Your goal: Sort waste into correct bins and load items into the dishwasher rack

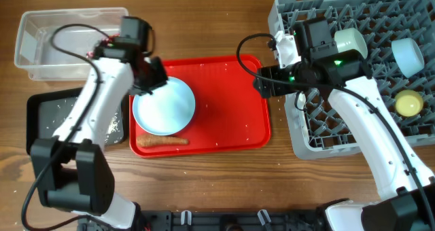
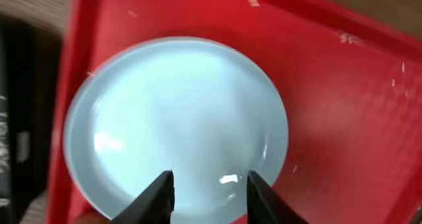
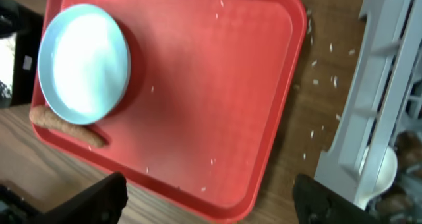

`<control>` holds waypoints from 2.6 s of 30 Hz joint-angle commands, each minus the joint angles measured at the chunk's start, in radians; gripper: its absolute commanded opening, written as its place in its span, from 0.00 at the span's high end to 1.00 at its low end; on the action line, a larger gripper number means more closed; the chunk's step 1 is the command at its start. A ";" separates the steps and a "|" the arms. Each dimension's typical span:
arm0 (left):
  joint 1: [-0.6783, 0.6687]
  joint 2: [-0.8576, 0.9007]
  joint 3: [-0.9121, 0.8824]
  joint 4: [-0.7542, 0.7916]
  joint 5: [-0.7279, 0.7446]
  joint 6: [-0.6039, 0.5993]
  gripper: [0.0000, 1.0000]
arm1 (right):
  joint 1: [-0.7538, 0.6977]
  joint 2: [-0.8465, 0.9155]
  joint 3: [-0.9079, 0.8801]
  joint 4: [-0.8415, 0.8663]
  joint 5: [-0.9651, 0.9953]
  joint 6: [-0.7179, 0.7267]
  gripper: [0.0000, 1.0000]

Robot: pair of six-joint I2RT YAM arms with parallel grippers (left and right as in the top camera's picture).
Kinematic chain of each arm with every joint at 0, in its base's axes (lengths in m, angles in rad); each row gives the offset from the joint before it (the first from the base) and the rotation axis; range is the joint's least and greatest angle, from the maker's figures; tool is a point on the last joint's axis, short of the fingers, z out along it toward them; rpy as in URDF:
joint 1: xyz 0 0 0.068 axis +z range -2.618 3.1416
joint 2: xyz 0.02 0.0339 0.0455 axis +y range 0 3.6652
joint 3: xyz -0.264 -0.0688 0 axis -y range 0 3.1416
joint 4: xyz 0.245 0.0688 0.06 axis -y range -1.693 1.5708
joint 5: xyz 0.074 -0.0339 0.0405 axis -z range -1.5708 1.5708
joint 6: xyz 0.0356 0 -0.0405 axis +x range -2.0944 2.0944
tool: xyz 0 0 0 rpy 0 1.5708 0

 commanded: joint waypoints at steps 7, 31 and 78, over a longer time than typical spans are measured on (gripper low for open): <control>-0.205 0.137 -0.082 0.108 0.007 -0.026 0.71 | 0.003 0.014 -0.005 -0.109 0.174 0.120 0.24; -0.319 0.270 -0.082 0.403 0.472 0.096 0.89 | 0.003 0.014 -0.005 -0.137 0.190 0.116 0.24; 0.291 -0.138 -0.062 -0.011 0.096 0.214 0.51 | 0.237 0.517 -0.005 0.333 -0.028 0.275 0.45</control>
